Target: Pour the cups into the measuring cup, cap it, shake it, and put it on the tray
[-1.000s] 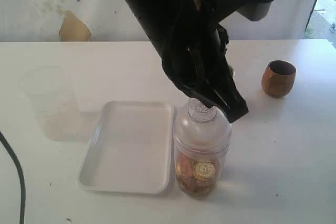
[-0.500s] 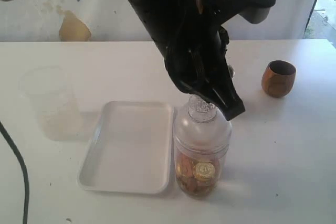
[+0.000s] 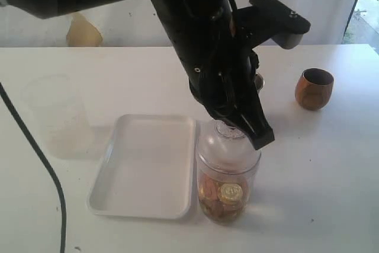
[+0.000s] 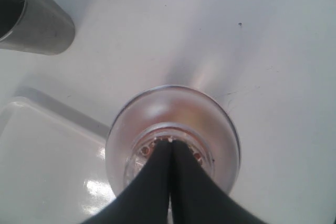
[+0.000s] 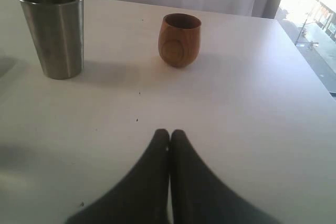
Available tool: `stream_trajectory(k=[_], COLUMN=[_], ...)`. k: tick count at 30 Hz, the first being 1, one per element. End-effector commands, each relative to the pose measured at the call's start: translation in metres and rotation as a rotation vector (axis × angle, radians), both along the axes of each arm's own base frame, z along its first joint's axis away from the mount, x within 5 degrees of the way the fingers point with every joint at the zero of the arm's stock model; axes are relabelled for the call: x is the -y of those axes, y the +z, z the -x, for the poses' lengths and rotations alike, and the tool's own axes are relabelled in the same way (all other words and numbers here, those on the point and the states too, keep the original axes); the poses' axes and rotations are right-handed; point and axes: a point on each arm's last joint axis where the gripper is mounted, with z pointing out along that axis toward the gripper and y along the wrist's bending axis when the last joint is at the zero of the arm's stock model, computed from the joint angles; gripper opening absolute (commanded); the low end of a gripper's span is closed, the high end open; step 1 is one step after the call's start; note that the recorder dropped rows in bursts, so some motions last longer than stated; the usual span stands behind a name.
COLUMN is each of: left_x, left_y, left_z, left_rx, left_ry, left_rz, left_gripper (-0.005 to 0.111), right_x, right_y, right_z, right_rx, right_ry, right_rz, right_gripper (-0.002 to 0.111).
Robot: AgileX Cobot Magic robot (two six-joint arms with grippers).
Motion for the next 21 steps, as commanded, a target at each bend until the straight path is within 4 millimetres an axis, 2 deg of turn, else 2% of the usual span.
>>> stream_trajectory(k=[1,14,21], left_x=[-0.001,-0.007,-0.011], left_y=[-0.004,0.018,0.037], left_z=[0.002,0.006,0.008], left_rx=[-0.014,0.055,0.111], left_ry=[-0.01,-0.046,-0.042], left_rz=[-0.032,0.037,0.119], left_gripper=[0.0,0.0,0.0], right_x=[0.0,0.0,0.0], right_y=[-0.002,-0.002,-0.002], right_z=[0.0,0.0,0.0], right_rx=[-0.001,-0.001,-0.001], right_ry=[-0.005,-0.005,-0.005], right_rz=[0.005,0.005,0.005], right_gripper=[0.0,0.0,0.0])
